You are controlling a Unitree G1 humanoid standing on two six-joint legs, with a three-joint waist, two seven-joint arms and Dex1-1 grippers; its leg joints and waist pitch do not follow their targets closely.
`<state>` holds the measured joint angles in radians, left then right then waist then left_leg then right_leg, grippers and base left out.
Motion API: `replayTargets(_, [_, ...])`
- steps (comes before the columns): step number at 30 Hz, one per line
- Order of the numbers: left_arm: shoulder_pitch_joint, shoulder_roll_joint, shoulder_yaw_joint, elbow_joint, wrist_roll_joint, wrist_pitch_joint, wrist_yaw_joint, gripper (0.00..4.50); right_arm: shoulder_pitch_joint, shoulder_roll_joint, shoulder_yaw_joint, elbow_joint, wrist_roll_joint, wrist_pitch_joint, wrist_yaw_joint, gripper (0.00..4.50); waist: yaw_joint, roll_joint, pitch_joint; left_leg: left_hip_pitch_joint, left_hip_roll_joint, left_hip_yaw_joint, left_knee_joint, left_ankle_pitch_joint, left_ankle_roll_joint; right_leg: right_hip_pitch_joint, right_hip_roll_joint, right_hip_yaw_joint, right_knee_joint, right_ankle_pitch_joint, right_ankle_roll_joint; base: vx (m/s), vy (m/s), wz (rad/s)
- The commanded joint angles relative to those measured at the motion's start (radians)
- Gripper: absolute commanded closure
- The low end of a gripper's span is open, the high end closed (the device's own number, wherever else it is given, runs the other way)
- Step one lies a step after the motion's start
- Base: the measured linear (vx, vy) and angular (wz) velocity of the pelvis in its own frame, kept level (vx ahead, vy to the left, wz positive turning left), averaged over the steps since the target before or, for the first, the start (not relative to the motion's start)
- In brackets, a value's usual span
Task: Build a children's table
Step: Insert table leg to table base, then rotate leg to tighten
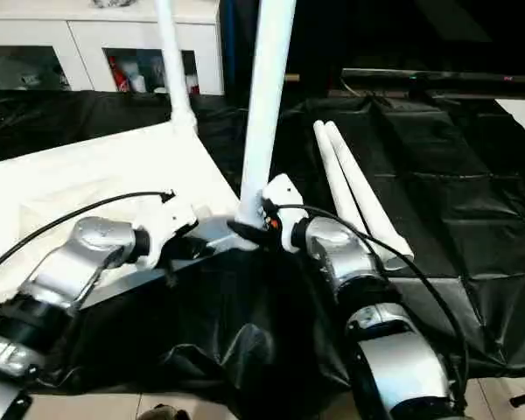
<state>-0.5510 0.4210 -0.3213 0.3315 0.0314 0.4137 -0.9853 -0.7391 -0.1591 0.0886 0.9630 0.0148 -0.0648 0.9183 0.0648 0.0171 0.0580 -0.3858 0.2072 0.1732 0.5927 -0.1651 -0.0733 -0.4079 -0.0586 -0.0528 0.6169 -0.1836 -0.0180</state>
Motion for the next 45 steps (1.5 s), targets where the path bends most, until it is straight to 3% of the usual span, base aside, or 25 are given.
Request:
replayTargets(1, [-0.001, 0.008, -0.013, -0.051, -0.023, -0.028, -0.041, 4.5, 0.024, -0.008, 0.031, 0.01, -0.012, 0.033, 0.036, 1.76, 0.005, 0.004, -0.077, 0.018, 0.023, -0.002, -0.061, -0.171, 0.054, 0.059, -0.071, 0.037, -0.056, -0.078, -0.268, 0.0, 0.0, 0.0])
replayTargets(10, [0.038, 0.08, -0.049, -0.116, -0.053, -0.046, -0.191, 4.5, 0.053, -0.061, 0.113, -0.027, -0.065, 0.085, 0.173, 1.76, 0.005, 0.005, -0.074, 0.02, 0.025, -0.002, -0.064, -0.198, 0.044, 0.056, -0.07, 0.037, -0.059, -0.105, -0.265, 0.0, 0.0, 0.0])
replayTargets(16, [0.044, 0.093, -0.054, -0.115, -0.061, -0.07, -0.215, 4.5, 0.065, -0.068, 0.122, -0.035, -0.061, 0.079, 0.193, 1.76, 0.004, 0.004, -0.072, 0.024, 0.024, -0.004, -0.068, -0.237, 0.023, 0.054, -0.07, 0.039, -0.064, -0.155, -0.253, 0.0, 0.0, 0.0])
replayTargets(20, [0.061, 0.123, -0.062, -0.148, -0.085, -0.072, -0.288, 4.5, 0.08, -0.076, 0.13, -0.042, -0.053, 0.069, 0.221, 1.76, 0.004, 0.004, -0.074, 0.022, 0.024, -0.004, -0.067, -0.223, 0.029, 0.054, -0.068, 0.038, -0.061, -0.124, -0.259, 0.0, 0.0, 0.0])
replayTargets(24, [0.06, 0.127, -0.063, -0.145, -0.083, -0.074, -0.288, 4.5, 0.084, -0.078, 0.134, -0.044, -0.052, 0.067, 0.228, 1.76, 0.002, 0.005, -0.071, 0.025, 0.024, -0.004, -0.07, -0.251, 0.019, 0.052, -0.069, 0.039, -0.065, -0.162, -0.254, 0.0, 0.0, 0.0])
replayTargets(31, [0.024, 0.06, -0.027, -0.078, -0.069, -0.061, -0.168, 4.5, 0.08, -0.028, 0.085, 0.002, -0.047, 0.05, 0.044, 1.77, -0.003, 0.003, -0.067, 0.028, 0.023, -0.005, -0.074, -0.284, 0.002, 0.049, -0.07, 0.04, -0.072, -0.209, -0.244, 0.0, 0.0, 0.0])
replayTargets(34, [-0.01, 0.017, -0.008, -0.036, -0.056, -0.036, -0.094, 4.5, 0.067, 0.015, 0.048, 0.038, -0.034, 0.068, -0.093, 1.77, -0.009, 0.001, -0.06, 0.04, 0.019, -0.01, -0.077, -0.362, -0.026, 0.043, -0.075, 0.041, -0.087, -0.365, -0.208, 0.0, 0.0, 0.0])
replayTargets(36, [-0.048, -0.035, 0.013, -0.008, -0.056, 0.017, -0.024, 4.5, 0.047, 0.065, 0.027, 0.084, -0.035, 0.081, -0.241, 1.77, -0.012, 0.001, -0.061, 0.033, 0.019, -0.015, -0.081, -0.364, -0.033, 0.048, -0.077, 0.04, -0.087, -0.402, -0.186, 0.0, 0.0, 0.0])
replayTargets(37, [-0.059, -0.051, 0.018, -0.001, -0.056, 0.034, -0.002, 4.5, 0.039, 0.08, 0.019, 0.099, -0.034, 0.088, -0.285, 1.77, -0.015, 0.001, -0.06, 0.036, 0.017, -0.014, -0.08, -0.368, -0.036, 0.043, -0.076, 0.04, -0.092, -0.419, -0.177, 0.0, 0.0, 0.0])
replayTargets(45, [-0.164, -0.231, 0.03, 0.139, 0.007, 0.125, 0.247, 4.5, -0.052, 0.239, -0.106, 0.234, 0.043, 0.16, -0.668, 1.78, -0.019, 0.002, -0.065, 0.038, 0.015, -0.013, -0.077, -0.36, -0.038, 0.037, -0.071, 0.039, -0.093, -0.368, -0.175, 0.0, 0.0, 0.0])
